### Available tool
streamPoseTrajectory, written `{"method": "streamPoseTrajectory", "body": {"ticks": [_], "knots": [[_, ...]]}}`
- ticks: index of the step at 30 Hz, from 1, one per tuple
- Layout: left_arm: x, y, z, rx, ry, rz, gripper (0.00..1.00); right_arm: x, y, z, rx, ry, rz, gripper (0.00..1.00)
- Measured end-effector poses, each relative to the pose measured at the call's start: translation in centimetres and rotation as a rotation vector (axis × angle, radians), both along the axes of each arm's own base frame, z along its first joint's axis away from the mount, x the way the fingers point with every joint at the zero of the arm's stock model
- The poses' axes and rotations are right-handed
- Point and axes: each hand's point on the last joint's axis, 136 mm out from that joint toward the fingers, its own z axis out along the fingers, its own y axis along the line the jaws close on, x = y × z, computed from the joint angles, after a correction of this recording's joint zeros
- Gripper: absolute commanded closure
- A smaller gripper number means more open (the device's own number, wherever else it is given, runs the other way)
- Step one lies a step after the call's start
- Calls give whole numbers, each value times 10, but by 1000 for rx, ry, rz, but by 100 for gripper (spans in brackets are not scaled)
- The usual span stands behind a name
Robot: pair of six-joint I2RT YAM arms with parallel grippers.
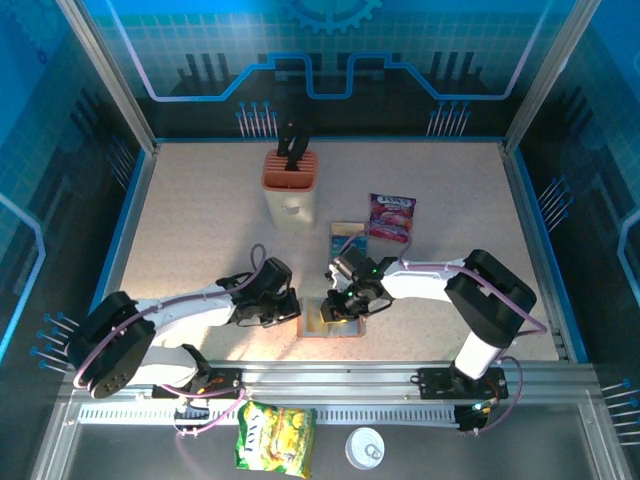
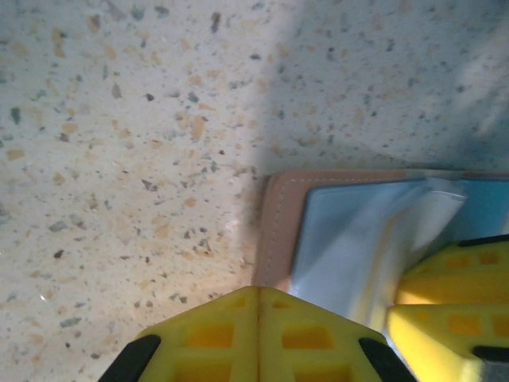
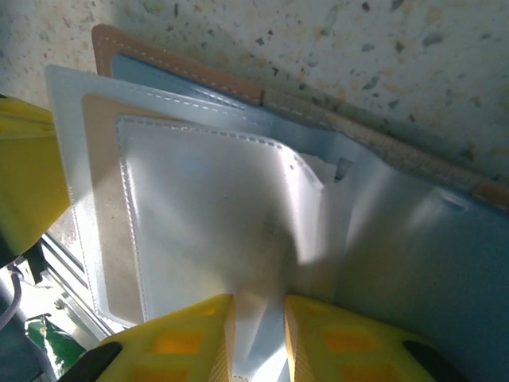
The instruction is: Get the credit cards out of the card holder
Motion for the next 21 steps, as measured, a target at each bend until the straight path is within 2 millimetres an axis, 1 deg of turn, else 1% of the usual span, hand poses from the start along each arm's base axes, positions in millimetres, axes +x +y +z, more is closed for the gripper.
{"method": "streamPoseTrajectory", "body": {"ticks": [4, 7, 13, 21], "knots": [[6, -6, 18, -51, -38, 12, 91, -1, 0, 0, 40, 4, -10, 76], [7, -10, 24, -78, -42, 16, 87, -1, 0, 1, 65, 5, -18, 76], [4, -16, 22, -101, -18, 16, 83, 0, -1, 1, 98, 16, -29, 76], [3, -32, 10, -122, 15, 14, 80, 1, 0, 2, 171, 33, -54, 77]]}}
